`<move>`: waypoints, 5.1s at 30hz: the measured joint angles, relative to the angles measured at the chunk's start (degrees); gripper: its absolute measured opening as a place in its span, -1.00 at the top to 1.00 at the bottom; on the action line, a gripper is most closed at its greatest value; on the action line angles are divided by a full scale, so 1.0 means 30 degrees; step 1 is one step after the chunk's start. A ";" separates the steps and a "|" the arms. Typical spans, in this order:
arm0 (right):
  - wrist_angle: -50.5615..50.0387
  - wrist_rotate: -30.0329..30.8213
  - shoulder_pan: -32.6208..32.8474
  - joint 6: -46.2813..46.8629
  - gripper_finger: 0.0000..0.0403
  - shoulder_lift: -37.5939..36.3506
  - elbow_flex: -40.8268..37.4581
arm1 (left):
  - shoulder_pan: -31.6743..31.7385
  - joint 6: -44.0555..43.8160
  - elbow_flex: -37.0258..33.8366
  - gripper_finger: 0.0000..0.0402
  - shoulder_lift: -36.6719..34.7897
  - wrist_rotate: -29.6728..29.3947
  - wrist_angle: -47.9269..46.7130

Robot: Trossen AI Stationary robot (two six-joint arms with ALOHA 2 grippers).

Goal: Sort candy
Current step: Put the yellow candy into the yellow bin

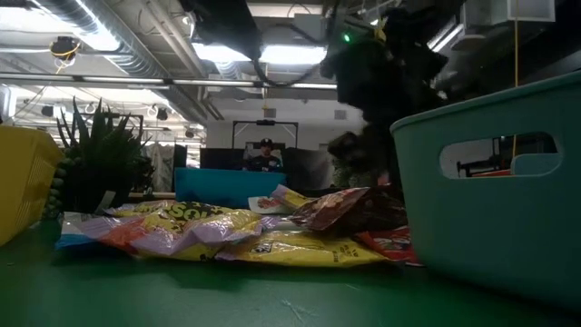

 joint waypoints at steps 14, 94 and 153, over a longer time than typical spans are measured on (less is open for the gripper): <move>-0.4701 0.4939 0.0017 -0.0131 0.99 -0.0007 0.6589 | 0.0529 -0.2215 0.0033 0.19 0.0062 -0.0087 0.0156; 0.0913 0.8768 0.0634 0.0503 0.99 -0.2251 0.7905 | 0.2338 0.0893 0.0000 0.95 0.0138 -0.0896 0.1270; -0.7690 0.7730 0.0634 0.2876 0.03 -0.2215 0.7607 | -0.2354 -1.0711 -0.2987 -0.10 -0.0299 0.0931 -0.4116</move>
